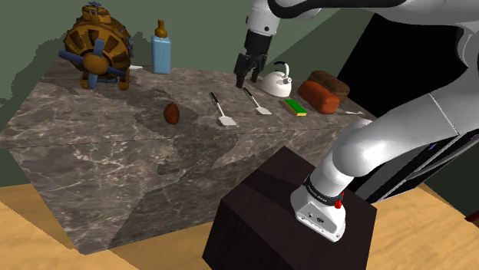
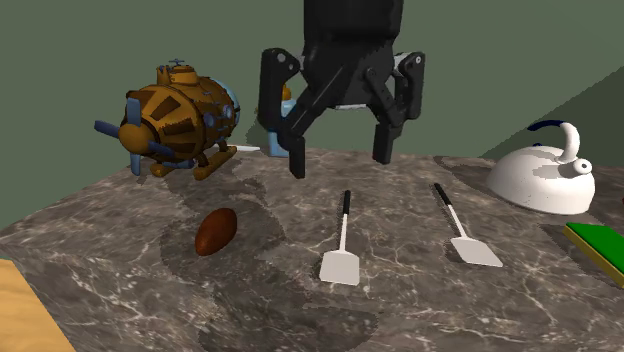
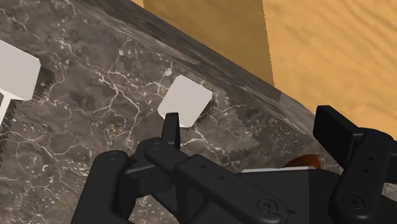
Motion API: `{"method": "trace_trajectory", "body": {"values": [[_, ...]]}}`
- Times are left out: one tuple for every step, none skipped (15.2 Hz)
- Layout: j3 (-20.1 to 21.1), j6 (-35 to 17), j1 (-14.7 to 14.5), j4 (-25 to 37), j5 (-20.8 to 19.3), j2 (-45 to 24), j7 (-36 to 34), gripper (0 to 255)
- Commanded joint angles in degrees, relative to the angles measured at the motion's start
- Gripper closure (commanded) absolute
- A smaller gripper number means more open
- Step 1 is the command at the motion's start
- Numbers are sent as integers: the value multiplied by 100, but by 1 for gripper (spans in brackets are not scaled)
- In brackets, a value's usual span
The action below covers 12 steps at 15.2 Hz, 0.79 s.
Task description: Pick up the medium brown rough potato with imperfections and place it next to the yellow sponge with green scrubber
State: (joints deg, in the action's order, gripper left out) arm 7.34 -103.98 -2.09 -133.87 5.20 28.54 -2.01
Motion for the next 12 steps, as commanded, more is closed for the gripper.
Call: {"method": "trace_trajectory", "body": {"values": [[113,-324,-27,87,55,-367,-147,0],[164,-474,-38,140,72,-553,-216,0],[216,-620,-48,201,86,-742,-286,0],[266,-762,-58,270,94,-935,-356,0],[314,-899,-67,347,97,-1131,-427,0],[361,-1031,-77,432,95,-1329,-499,0],[405,-1157,-88,524,87,-1530,-572,0],[448,-1279,-98,624,75,-1734,-646,0],[488,-1394,-110,731,57,-1939,-721,0],[526,-1503,-122,846,34,-2146,-798,0],[561,-1607,-136,968,5,-2355,-875,0],[592,-1703,-153,1098,-28,-2566,-954,0]]}}
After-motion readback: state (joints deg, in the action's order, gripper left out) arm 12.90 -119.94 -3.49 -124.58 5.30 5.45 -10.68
